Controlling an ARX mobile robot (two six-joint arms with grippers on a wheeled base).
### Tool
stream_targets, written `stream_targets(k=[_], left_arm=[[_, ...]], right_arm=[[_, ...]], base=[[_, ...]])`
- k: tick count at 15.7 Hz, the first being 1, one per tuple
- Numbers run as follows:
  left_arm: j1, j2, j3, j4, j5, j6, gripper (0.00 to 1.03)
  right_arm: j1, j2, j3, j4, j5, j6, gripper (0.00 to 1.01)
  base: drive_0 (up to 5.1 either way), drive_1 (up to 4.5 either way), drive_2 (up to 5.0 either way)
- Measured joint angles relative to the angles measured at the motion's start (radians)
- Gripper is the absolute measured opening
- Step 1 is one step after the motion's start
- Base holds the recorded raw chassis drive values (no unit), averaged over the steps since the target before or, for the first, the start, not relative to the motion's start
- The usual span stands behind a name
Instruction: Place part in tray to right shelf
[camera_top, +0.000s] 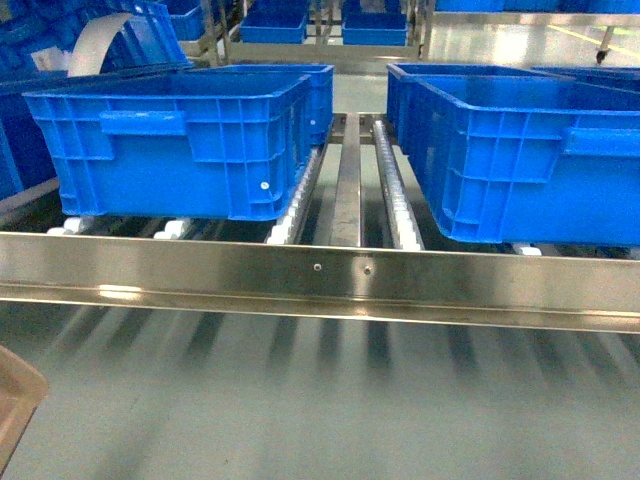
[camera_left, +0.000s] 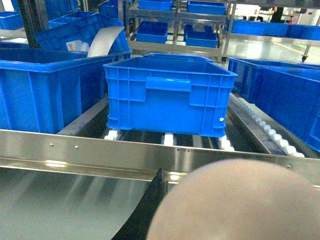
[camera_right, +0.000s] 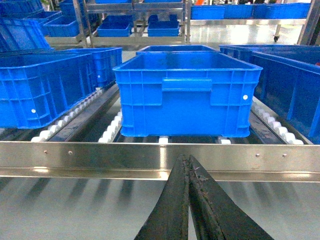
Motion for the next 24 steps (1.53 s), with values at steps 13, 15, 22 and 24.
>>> stream_targets(k=[13,15,22,24], left_arm=[[0.001,-0.258,0.001,-0.271,0.002,0.004,0.12],[0.001,-0.258,0.001,-0.272,0.001,0.004,0.12],[0.001,-0.258,0.001,-0.27,0.001,0.004,0.12],[0.001,-0.258,0.001,-0.27,0.001,0.004,0.12]], right_arm=[[0.0,-0.235,0.001,-0.241,-0.003,0.0,0.02],[0.0,-0.235,0.001,-0.242,-0.003,0.0,0.02],[0.0,-0.235,0.001,-0.241,-0.003,0.0,0.42],[0.0,-0.235,0.0,-0.242,-0.003,0.0,0.66]], base=[[0.0,0.0,0.0],[0.0,0.0,0.0],[0.0,0.0,0.0],[0.0,0.0,0.0]])
